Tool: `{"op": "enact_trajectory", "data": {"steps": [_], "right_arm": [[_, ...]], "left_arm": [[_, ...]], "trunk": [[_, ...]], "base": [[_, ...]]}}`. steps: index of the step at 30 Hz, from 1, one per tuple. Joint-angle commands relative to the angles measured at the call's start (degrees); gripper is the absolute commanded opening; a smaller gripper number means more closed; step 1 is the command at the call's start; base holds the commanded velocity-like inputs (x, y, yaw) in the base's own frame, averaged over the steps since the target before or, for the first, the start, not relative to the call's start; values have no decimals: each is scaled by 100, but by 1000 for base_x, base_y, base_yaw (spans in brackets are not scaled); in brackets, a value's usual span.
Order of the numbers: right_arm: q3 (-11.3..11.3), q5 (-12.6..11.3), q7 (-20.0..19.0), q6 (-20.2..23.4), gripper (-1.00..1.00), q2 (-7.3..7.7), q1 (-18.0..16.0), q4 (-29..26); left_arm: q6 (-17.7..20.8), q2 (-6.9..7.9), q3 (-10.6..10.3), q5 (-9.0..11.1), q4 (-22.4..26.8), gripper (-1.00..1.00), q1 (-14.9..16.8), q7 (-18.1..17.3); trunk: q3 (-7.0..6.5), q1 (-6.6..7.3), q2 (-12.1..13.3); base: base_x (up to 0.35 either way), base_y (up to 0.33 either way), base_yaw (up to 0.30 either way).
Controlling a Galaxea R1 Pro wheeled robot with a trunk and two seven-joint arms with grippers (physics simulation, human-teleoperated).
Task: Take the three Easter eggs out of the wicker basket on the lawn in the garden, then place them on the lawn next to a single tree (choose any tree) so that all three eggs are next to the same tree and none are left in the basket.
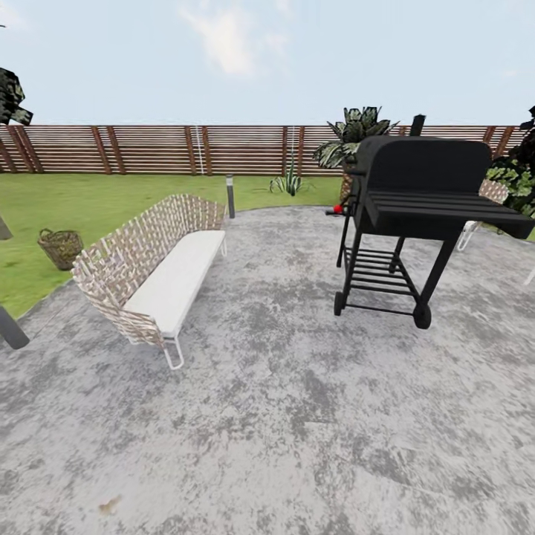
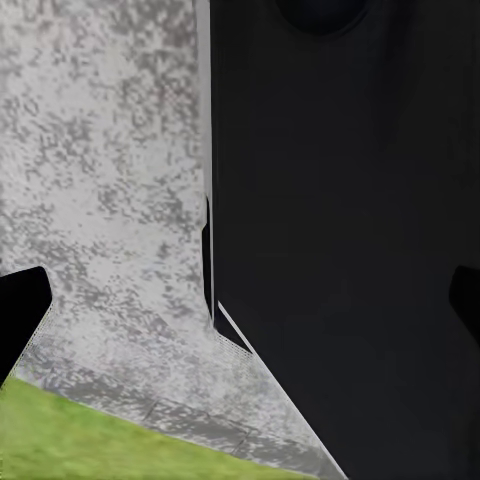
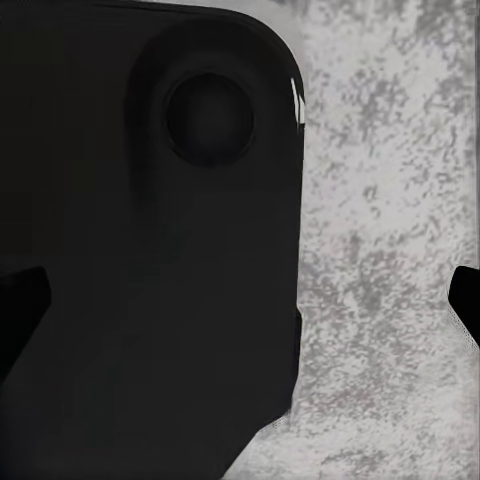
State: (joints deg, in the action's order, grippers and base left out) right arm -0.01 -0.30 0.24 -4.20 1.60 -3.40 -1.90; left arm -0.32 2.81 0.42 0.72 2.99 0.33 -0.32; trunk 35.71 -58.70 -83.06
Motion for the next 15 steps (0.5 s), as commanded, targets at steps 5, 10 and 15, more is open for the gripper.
{"op": "enact_trajectory", "data": {"steps": [5,10,15], "right_arm": [[-6,-9,-1,-20,100,-34,-3,-3],[-7,-11,-17,-26,100,-36,-3,-40],[-8,13,-31,-121,100,-14,-3,-54]], "left_arm": [[-3,0,2,7,0,100,2,-3],[-3,0,4,7,0,100,2,-3],[-3,0,2,7,0,100,2,-3]], "trunk": [[5,-3,-2],[5,-3,-2],[5,-3,-2]], "base": [[328,0,0],[328,0,0],[328,0,0]]}}
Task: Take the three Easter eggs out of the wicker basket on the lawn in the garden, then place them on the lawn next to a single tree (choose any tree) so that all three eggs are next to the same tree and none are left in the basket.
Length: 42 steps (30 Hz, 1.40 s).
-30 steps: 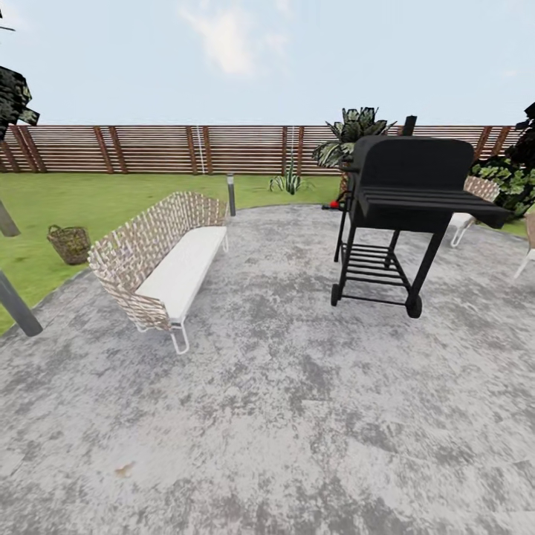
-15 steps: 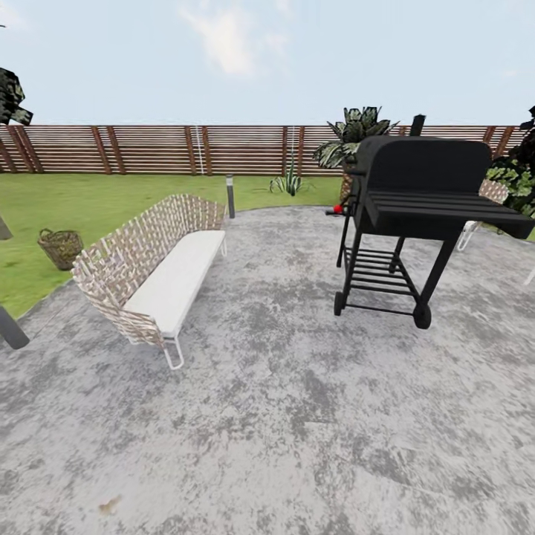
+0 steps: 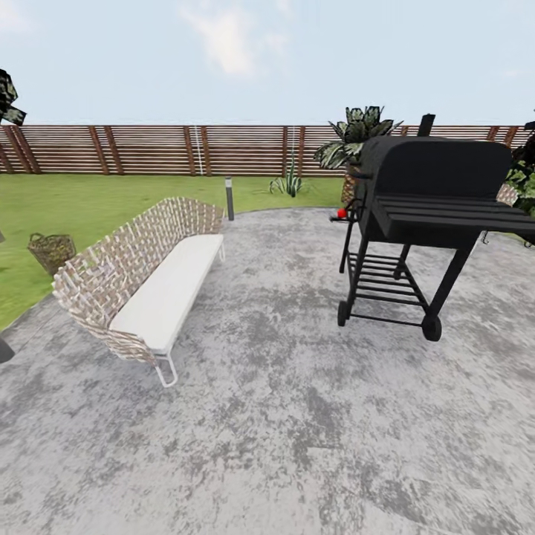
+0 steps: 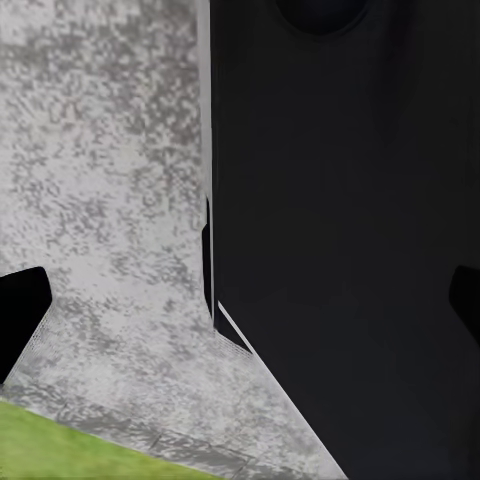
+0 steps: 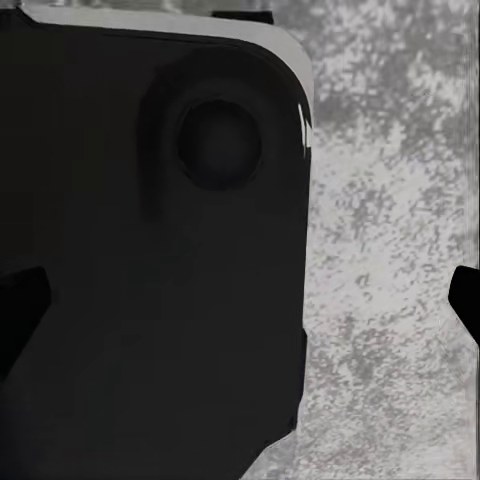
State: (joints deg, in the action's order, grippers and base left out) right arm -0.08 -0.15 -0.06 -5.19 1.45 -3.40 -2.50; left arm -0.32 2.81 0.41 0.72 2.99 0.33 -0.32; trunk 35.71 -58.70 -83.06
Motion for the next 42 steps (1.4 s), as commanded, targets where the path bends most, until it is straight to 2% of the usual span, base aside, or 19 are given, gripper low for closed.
{"op": "enact_trajectory", "data": {"steps": [1,7,42], "right_arm": [[-4,3,-1,-69,100,5,-3,5],[-15,17,1,-252,100,9,-3,12],[-1,-7,6,-263,100,13,-3,56]], "left_arm": [[-3,0,5,7,0,100,2,-3],[-3,0,3,7,0,100,2,-3],[-3,0,3,7,0,100,2,-3]], "trunk": [[5,-3,-2],[5,-3,-2],[5,-3,-2]], "base": [[328,0,11],[328,0,140],[328,0,3]]}}
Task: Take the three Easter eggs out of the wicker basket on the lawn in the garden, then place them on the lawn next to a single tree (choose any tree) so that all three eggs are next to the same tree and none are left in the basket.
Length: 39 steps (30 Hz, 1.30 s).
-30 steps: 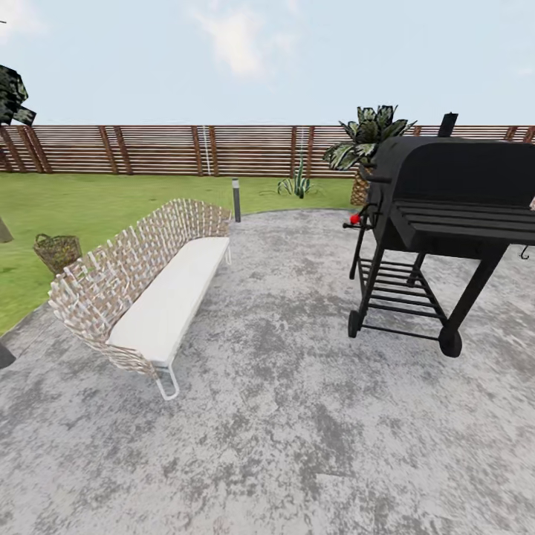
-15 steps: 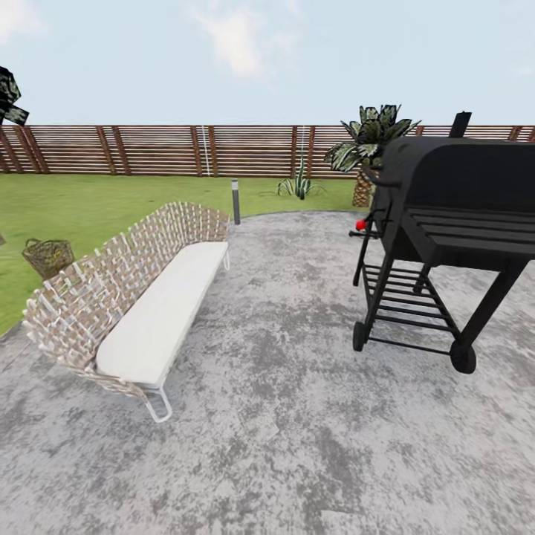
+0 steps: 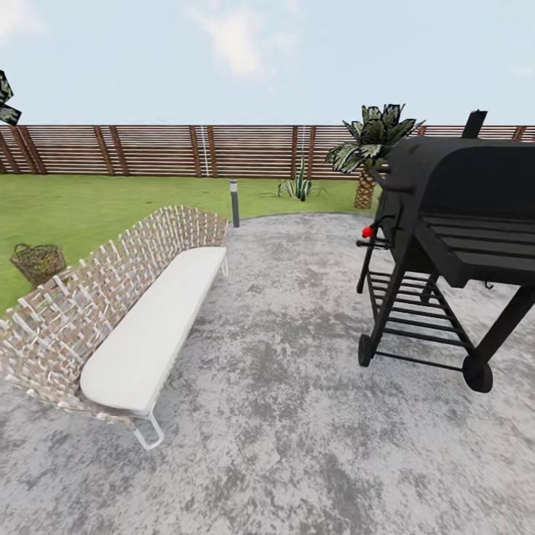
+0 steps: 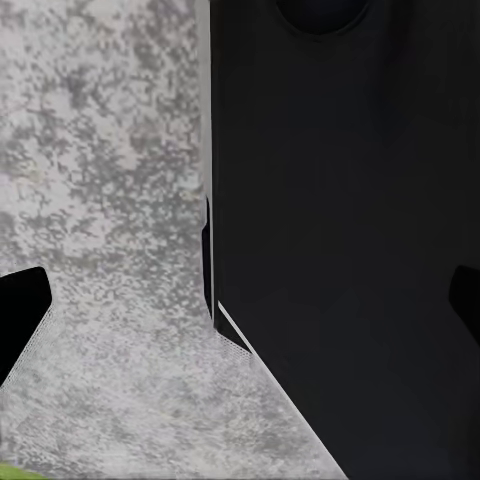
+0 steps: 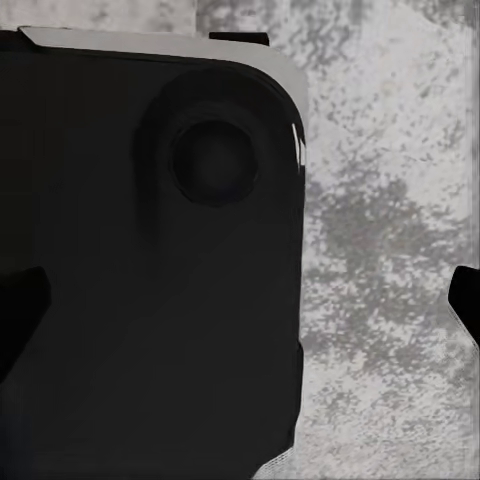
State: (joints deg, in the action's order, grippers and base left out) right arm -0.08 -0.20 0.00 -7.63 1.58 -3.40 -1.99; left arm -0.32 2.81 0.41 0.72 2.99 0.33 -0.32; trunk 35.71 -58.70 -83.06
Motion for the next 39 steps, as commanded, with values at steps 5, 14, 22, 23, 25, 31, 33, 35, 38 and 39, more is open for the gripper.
{"op": "enact_trajectory", "data": {"steps": [5,14,22,23,25,31,33,35,38,39], "right_arm": [[7,-5,0,-19,100,-4,-3,5],[0,-5,4,-21,100,-10,-3,3],[-22,28,25,-37,100,3,-3,-5],[-21,29,26,-37,100,2,-3,-1],[-27,26,26,-31,100,-8,-3,10],[-20,26,26,-36,100,0,-3,-7],[-19,28,26,-37,100,-14,-3,-4],[-19,29,26,-37,100,-16,-3,-4],[-19,29,26,-37,100,-17,-3,-4],[-19,29,26,-37,100,-17,-3,-3]], "left_arm": [[-3,0,3,7,0,100,2,-4],[-3,0,3,7,0,100,2,-3],[-3,0,3,7,0,100,2,-3],[-3,0,3,7,0,100,2,-3],[-3,0,3,7,0,100,2,-3],[-3,0,3,7,0,100,2,-3],[-3,0,3,7,0,100,2,-3],[-3,0,3,7,0,100,2,-3],[-3,0,3,7,0,100,2,-3],[-3,0,3,7,0,100,2,-3]], "trunk": [[5,-3,-2],[5,-3,-2],[5,-3,-2],[5,-3,-2],[5,-3,-2],[5,-3,-2],[5,-3,-2],[5,-3,-2],[5,-3,-2],[5,-3,-2]], "base": [[328,0,0],[328,0,0],[328,0,0],[327,0,0],[327,0,0],[328,0,0],[328,0,0],[328,0,0],[328,0,0],[328,0,0]]}}
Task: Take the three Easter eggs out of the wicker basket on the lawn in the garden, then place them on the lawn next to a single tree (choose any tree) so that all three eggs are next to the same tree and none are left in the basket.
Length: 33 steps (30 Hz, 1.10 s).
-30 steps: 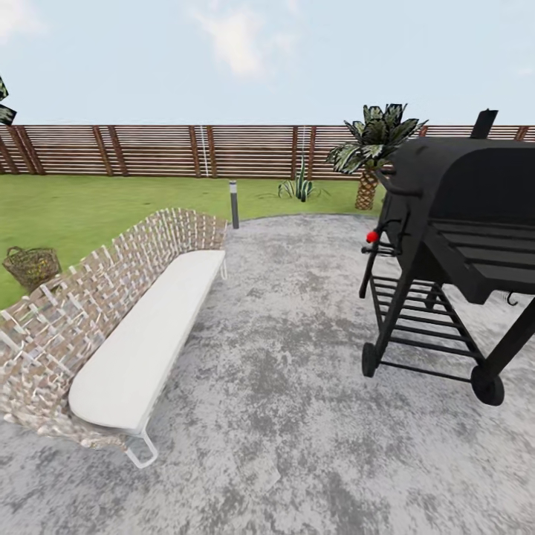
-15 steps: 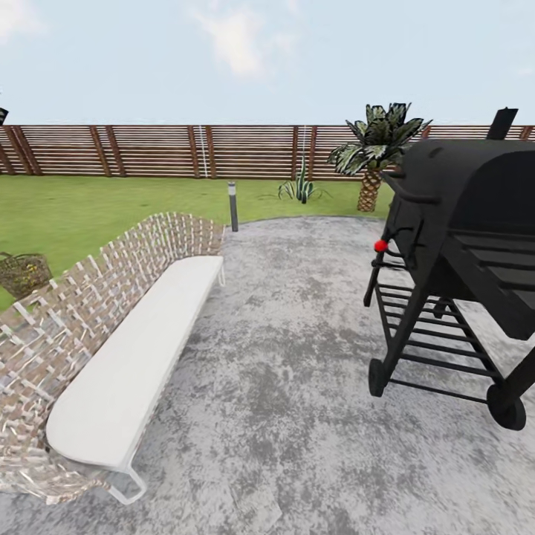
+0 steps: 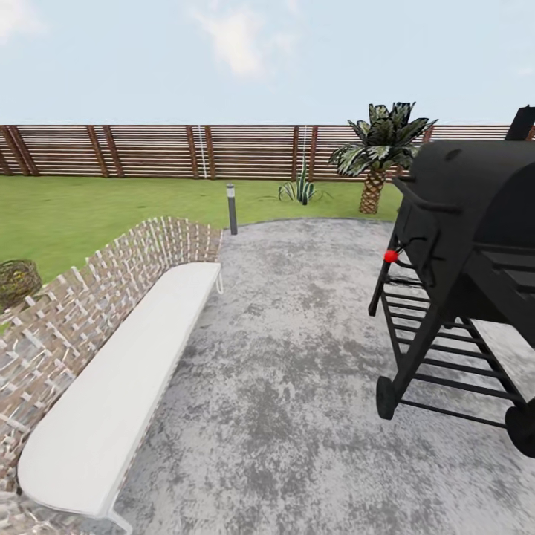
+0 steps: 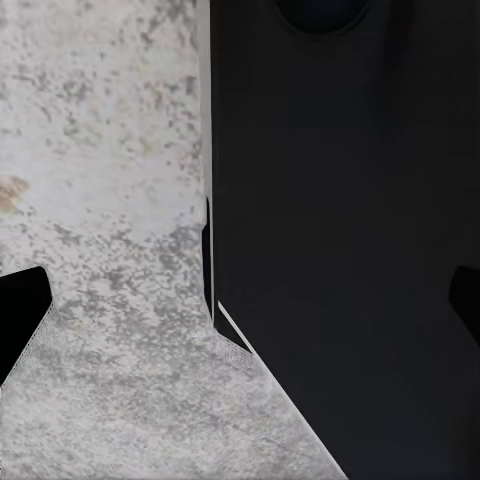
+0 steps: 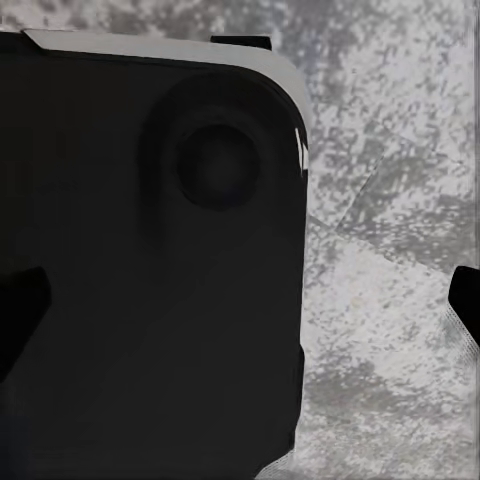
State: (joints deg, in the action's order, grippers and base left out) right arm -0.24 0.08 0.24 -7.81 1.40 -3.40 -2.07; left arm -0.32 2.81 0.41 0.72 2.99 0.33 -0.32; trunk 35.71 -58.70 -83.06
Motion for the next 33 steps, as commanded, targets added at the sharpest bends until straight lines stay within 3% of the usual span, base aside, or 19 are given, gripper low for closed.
{"op": "enact_trajectory", "data": {"steps": [1,11,33], "right_arm": [[-2,1,2,-19,100,0,-3,4],[-2,1,2,-19,100,3,-3,-12],[-2,1,2,-19,100,1,-3,-4]], "left_arm": [[-3,0,3,7,0,100,2,-3],[-3,0,3,7,0,100,2,-3],[-3,0,3,7,0,100,2,-3]], "trunk": [[5,-3,-2],[5,-3,-2],[5,-3,-2]], "base": [[328,0,0],[328,0,-95],[328,0,-3]]}}
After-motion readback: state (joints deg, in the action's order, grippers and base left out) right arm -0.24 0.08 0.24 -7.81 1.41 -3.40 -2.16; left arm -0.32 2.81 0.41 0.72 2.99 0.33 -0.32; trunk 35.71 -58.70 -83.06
